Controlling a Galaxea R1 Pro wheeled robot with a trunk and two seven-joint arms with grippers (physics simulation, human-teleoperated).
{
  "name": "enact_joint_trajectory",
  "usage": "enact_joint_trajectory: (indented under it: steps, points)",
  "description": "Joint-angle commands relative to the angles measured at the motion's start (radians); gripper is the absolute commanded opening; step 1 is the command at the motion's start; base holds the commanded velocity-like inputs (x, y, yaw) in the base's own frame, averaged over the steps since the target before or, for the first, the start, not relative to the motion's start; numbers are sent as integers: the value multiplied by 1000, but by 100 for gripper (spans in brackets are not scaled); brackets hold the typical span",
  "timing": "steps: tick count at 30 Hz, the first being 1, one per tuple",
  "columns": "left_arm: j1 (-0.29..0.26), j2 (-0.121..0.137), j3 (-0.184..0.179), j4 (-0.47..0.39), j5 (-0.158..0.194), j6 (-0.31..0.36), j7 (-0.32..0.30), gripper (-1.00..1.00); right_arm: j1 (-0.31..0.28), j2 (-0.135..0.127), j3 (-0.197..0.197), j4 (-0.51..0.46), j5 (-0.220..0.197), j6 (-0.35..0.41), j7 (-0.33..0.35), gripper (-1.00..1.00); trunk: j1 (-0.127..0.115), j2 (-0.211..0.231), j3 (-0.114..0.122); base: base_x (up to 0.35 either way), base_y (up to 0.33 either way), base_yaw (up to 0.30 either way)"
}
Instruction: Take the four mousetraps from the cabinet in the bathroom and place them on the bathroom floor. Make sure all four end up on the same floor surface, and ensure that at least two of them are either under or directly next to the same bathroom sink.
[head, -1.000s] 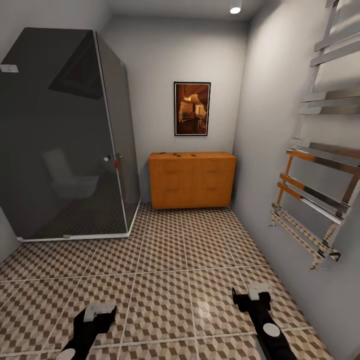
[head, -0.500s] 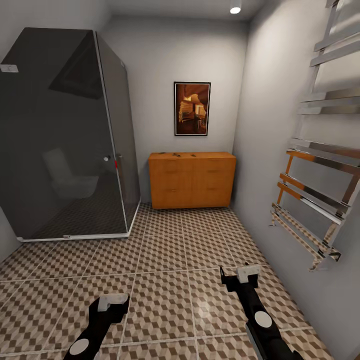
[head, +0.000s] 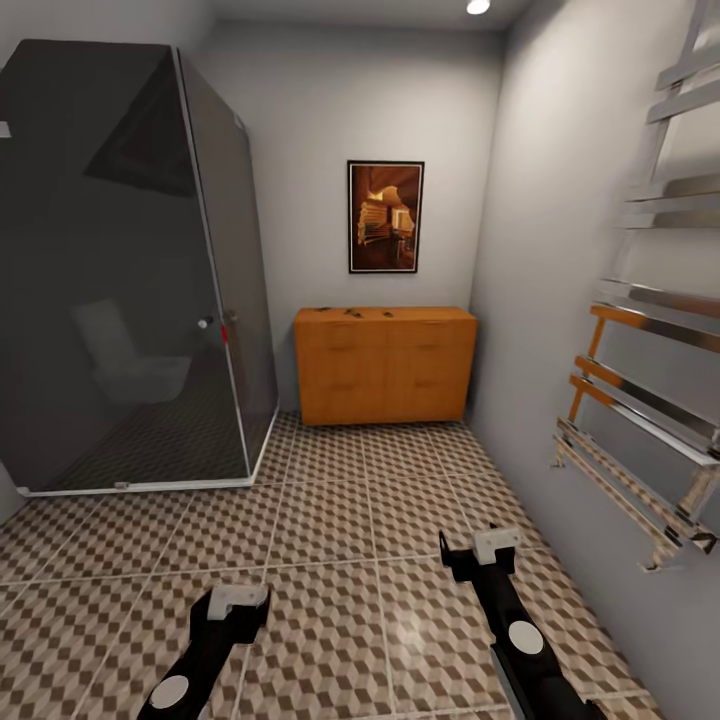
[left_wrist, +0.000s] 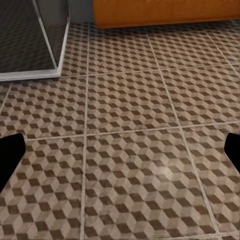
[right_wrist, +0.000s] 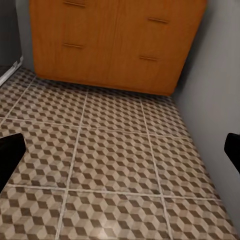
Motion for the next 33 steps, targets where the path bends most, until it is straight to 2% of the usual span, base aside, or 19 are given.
enact_joint_trajectory:
  steps: [1, 14, 27, 33]
  points:
    - [0, 0, -2, -1, 0, 5, 6, 100, -1, 0, 1, -1, 10, 4, -6, 100, 1, -1, -1, 332, 0, 0]
    - [0, -2, -5, 2, 1, 5, 6, 100, -1, 0, 2, 1, 10, 3, -6, 100, 1, -1, -1, 334, 0, 0]
    - [0, -3, -42, 3, 0, 5, 6, 100, -1, 0, 2, 1, 10, 3, -6, 100, 1, -1, -1, 334, 0, 0]
    - [0, -3, -48, 4, 0, 5, 6, 100, -1, 0, 2, 1, 10, 3, -6, 100, 1, -1, -1, 335, 0, 0]
